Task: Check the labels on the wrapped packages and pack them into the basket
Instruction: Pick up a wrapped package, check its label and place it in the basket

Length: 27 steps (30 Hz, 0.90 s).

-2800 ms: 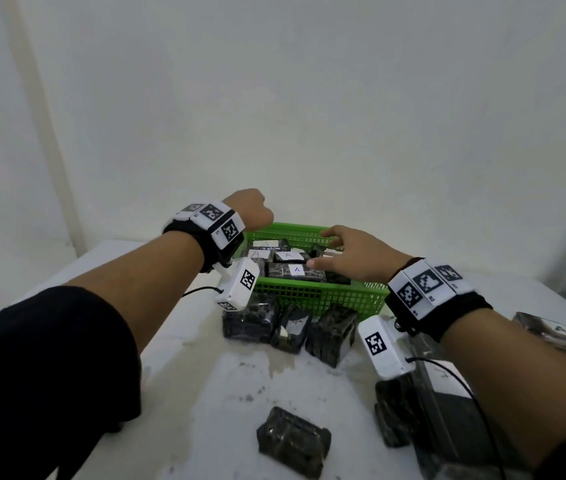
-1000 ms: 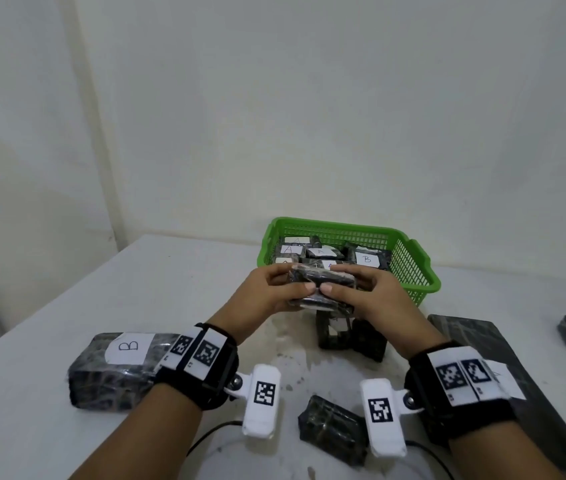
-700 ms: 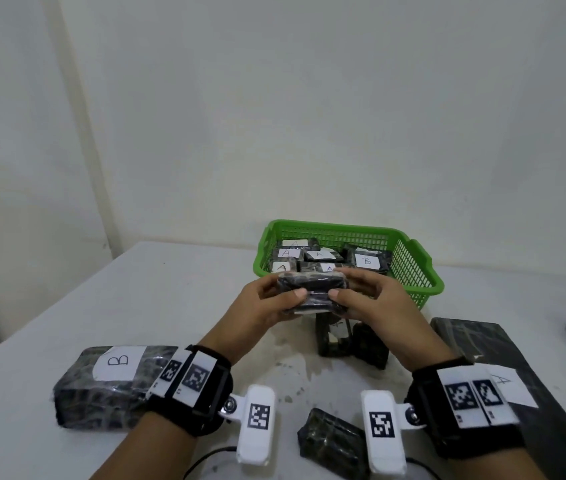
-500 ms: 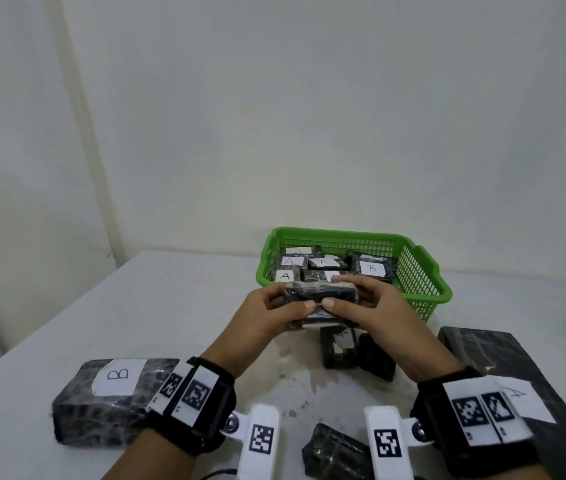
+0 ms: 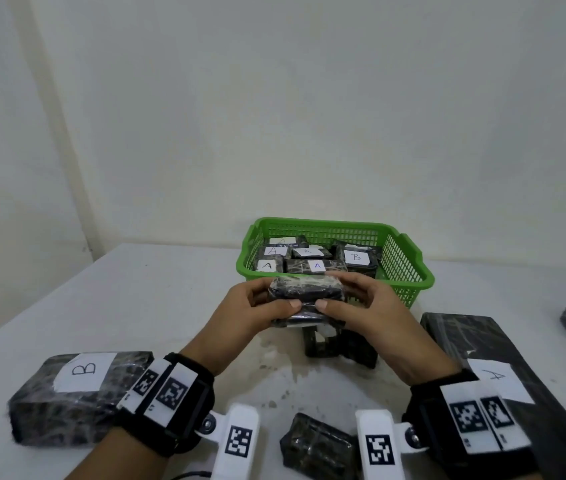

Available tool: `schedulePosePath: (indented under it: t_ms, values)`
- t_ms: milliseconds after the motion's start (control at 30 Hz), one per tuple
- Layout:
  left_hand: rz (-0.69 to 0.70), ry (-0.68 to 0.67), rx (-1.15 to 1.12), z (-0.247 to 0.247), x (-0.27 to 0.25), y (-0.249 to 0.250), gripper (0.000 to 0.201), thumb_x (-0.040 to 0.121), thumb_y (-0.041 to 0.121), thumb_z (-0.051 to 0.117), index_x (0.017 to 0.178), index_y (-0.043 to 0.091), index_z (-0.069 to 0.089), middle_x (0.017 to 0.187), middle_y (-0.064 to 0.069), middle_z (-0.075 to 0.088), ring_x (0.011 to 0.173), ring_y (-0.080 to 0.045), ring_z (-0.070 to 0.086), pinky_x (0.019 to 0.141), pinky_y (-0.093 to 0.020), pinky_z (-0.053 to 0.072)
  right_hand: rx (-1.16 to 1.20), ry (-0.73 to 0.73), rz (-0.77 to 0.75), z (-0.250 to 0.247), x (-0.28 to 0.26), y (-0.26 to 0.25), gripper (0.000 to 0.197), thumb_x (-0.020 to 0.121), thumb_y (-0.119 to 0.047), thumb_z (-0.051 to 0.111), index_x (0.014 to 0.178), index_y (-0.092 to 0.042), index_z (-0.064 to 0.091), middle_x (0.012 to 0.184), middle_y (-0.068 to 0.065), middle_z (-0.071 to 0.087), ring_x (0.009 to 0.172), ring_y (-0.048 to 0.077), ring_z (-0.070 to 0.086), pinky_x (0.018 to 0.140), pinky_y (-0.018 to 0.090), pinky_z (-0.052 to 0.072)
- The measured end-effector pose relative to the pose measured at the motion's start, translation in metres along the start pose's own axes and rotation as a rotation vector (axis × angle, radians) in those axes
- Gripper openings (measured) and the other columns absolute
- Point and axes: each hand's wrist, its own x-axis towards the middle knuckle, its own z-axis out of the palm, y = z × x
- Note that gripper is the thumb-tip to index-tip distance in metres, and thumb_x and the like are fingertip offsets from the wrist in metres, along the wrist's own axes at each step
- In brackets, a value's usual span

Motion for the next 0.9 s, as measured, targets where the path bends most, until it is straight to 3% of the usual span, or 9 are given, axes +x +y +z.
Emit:
schedulePosePath:
  t_ms: [100,200,333,467,567,667,733,833,900]
  values:
    - [0.014,-0.044,0.012,-0.0012,-0.0022,0.0014,0.054,0.082,0.023,0.075,0.131,0.005,0.062,0.128,-0.015,0.068,0.121,-0.034,0.064,0.109,-0.054,0.045,-0.022,0.023,-0.047,0.0059,-0.001,-0.0002,0.078,0.058,-0.045,0.099,0.127,-0.024,0.07,0.123,-0.006,0.075,0.115,0.014,0.072,0.102,0.045,0.058]
    - [0.044,-0.006,0.043,-0.0029,-0.002,0.0028,0.06,0.076,0.025,0.08,0.13,0.006,0.062,0.125,-0.013,0.07,0.119,-0.032,0.066,0.107,-0.055,0.047,-0.009,0.025,-0.063,0.0081,-0.0035,-0.0019,0.069,0.067,-0.029,0.096,0.13,-0.021,0.068,0.122,-0.006,0.076,0.113,0.013,0.073,0.103,0.043,0.057]
    - [0.083,0.033,0.076,-0.0052,-0.0039,0.0036,0.069,0.07,0.022,0.085,0.134,0.014,0.058,0.128,-0.004,0.069,0.121,-0.022,0.065,0.106,-0.047,0.049,0.043,-0.057,0.036,0.0053,-0.0045,-0.0023,0.087,0.059,-0.048,0.098,0.134,-0.025,0.062,0.131,-0.005,0.071,0.111,0.015,0.074,0.097,0.043,0.061]
    - [0.093,-0.004,0.126,-0.0061,-0.0029,0.0013,0.073,0.076,-0.002,0.082,0.138,0.021,0.052,0.134,0.002,0.064,0.123,-0.02,0.063,0.103,-0.042,0.053,0.205,-0.091,0.099,0.005,-0.0055,-0.0051,0.056,0.077,-0.039,0.081,0.123,-0.009,0.071,0.116,0.008,0.079,0.106,0.025,0.077,0.087,0.038,0.063]
    - [0.047,-0.056,0.051,-0.0031,-0.0025,0.002,0.075,0.075,0.009,0.084,0.14,0.026,0.052,0.136,-0.002,0.063,0.122,-0.022,0.065,0.099,-0.039,0.054,0.156,-0.03,0.056,0.0039,-0.0049,-0.0024,0.035,0.087,-0.018,0.08,0.12,-0.009,0.072,0.115,0.004,0.08,0.11,0.023,0.075,0.096,0.042,0.061]
    - [0.01,0.015,-0.056,0.0006,0.0,0.0019,0.053,0.082,0.019,0.072,0.133,0.008,0.059,0.127,-0.013,0.069,0.117,-0.03,0.067,0.099,-0.044,0.054,0.107,0.017,0.029,0.0031,-0.0016,0.0024,0.047,0.078,-0.025,0.091,0.12,-0.017,0.073,0.121,0.0,0.077,0.117,0.018,0.072,0.102,0.045,0.058]
    - [0.03,0.056,-0.011,-0.0004,0.0016,-0.0007,0.048,0.084,0.019,0.071,0.129,0.005,0.062,0.122,-0.013,0.072,0.116,-0.031,0.068,0.102,-0.049,0.052,0.12,0.009,0.047,0.0049,-0.0005,0.003,0.054,0.074,-0.03,0.093,0.123,-0.016,0.072,0.121,0.002,0.078,0.115,0.021,0.073,0.099,0.047,0.06]
    - [0.057,0.035,0.051,0.0004,0.0,-0.0024,0.048,0.084,0.019,0.073,0.13,0.009,0.062,0.123,-0.009,0.072,0.117,-0.027,0.068,0.104,-0.05,0.05,0.134,0.038,0.026,0.0068,-0.0035,0.0,0.035,0.084,-0.024,0.084,0.117,-0.015,0.075,0.108,0.004,0.081,0.102,0.021,0.078,0.09,0.038,0.063]
    - [0.062,0.031,0.064,0.002,-0.0009,-0.0021,0.046,0.086,0.02,0.074,0.129,0.01,0.063,0.123,-0.007,0.072,0.117,-0.026,0.067,0.105,-0.05,0.05,0.106,0.069,0.003,0.0059,-0.0031,0.0017,0.037,0.083,-0.025,0.085,0.117,-0.016,0.076,0.108,0.004,0.081,0.102,0.02,0.078,0.09,0.035,0.063]
